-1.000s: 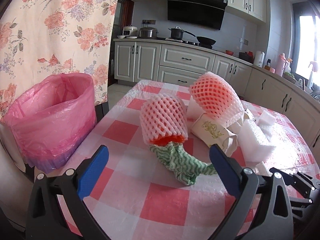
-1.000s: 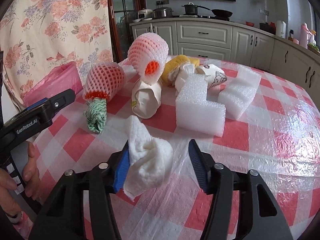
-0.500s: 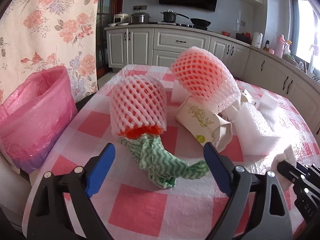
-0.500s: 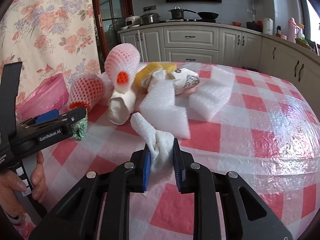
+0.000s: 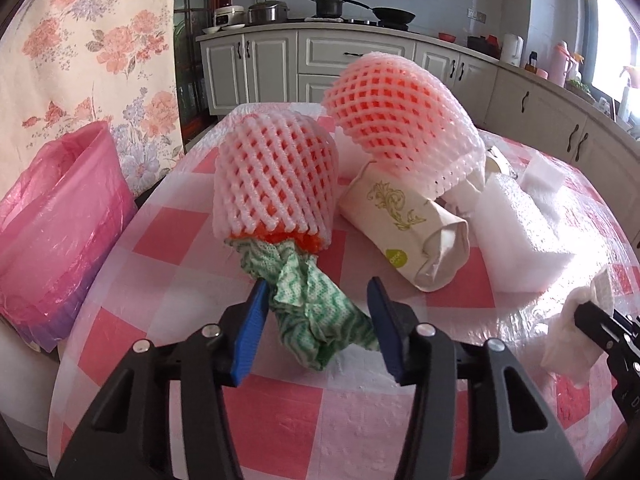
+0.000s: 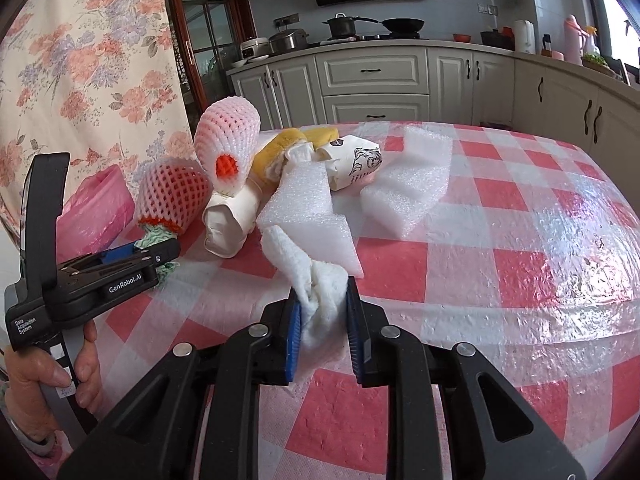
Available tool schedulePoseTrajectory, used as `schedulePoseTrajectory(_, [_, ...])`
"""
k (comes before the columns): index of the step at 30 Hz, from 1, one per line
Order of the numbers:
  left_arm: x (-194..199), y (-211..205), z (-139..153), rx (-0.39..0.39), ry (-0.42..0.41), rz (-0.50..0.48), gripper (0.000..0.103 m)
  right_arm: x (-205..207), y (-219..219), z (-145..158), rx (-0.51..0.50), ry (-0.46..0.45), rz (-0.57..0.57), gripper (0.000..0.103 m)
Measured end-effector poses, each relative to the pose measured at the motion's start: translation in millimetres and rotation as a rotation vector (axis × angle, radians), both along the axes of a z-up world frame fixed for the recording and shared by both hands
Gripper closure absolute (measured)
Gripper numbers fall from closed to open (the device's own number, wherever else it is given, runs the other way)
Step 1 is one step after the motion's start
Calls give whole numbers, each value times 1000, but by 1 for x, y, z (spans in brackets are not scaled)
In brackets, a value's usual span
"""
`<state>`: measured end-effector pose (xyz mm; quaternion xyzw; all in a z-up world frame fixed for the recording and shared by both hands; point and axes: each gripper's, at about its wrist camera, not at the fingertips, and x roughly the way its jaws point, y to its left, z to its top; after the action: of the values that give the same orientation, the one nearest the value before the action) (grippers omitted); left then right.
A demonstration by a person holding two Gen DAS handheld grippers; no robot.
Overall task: Collect trash
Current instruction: 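Grasp the white tissue with the right tool while the left grasps the green cloth, then carry the green cloth and white tissue to the bin and release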
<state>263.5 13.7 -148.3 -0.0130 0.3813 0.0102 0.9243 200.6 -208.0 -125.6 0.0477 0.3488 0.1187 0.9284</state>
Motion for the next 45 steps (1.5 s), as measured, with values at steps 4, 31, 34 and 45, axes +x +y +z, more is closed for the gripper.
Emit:
schedulePoseTrajectory(4, [-1,-2,2,-5,-17,-27,68,-1,1,1,-6,-3,-4,81])
schedulePoseTrajectory(31, [-88,-10,35,-60,-218,-193,72,-19,15,16,-32,-78,1,82])
schedulePoseTrajectory(34, [-106,-4,48,-82,-270,-213,72,-25,24,26,-36,-104,19,82])
schedulePoseTrajectory(45, [-136,12,79,-96,-378,-219,72,-47,50,55,-62,-165,70,82])
